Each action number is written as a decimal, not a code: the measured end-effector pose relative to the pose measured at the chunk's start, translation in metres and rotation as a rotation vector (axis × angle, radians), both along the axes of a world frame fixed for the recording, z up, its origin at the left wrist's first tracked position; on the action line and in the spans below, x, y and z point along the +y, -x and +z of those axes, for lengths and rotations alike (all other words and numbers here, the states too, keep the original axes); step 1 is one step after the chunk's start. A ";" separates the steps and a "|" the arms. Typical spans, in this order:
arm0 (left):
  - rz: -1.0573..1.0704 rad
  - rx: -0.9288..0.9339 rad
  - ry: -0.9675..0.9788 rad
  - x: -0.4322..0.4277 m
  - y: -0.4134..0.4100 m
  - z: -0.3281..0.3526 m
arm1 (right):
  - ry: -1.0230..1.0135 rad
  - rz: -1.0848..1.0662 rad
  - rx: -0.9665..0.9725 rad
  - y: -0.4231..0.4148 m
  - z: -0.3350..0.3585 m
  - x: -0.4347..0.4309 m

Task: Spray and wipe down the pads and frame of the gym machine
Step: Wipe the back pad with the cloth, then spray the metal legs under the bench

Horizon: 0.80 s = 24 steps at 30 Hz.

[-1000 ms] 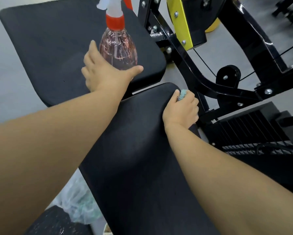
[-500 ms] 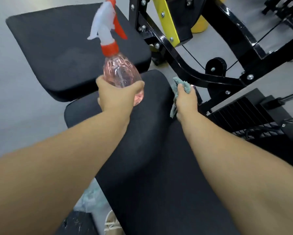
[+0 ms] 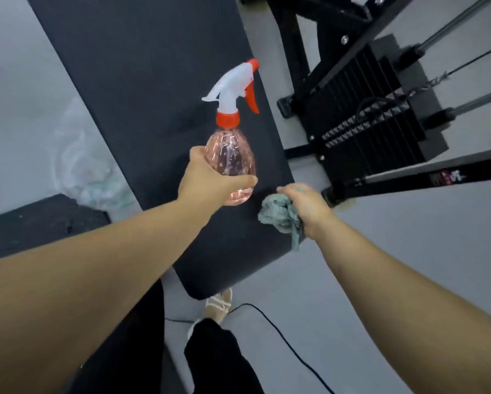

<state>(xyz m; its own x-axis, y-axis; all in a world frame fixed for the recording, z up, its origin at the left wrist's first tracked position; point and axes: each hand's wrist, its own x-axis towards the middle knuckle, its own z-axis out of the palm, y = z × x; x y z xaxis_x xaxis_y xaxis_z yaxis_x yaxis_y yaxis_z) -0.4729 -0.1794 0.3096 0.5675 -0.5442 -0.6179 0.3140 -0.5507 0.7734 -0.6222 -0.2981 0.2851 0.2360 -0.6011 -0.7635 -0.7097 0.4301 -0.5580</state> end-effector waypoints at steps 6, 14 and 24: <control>-0.377 -0.081 -0.138 0.028 0.080 -0.023 | -0.138 0.194 0.219 0.093 -0.031 0.044; -0.661 -0.207 -0.175 0.029 0.116 -0.031 | -0.032 0.030 0.137 0.110 -0.037 0.048; -0.837 -0.273 -0.140 0.026 0.126 -0.035 | -0.060 -0.220 0.170 0.161 -0.039 0.067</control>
<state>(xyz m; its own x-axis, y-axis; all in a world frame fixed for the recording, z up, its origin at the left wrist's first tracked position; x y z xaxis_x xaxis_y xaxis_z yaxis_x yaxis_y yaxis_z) -0.5991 -0.1530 0.2741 0.1550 -0.7765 -0.6108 -0.4192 -0.6115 0.6711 -0.7831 -0.2307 0.2456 -0.0296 -0.5761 -0.8169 -0.6768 0.6130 -0.4077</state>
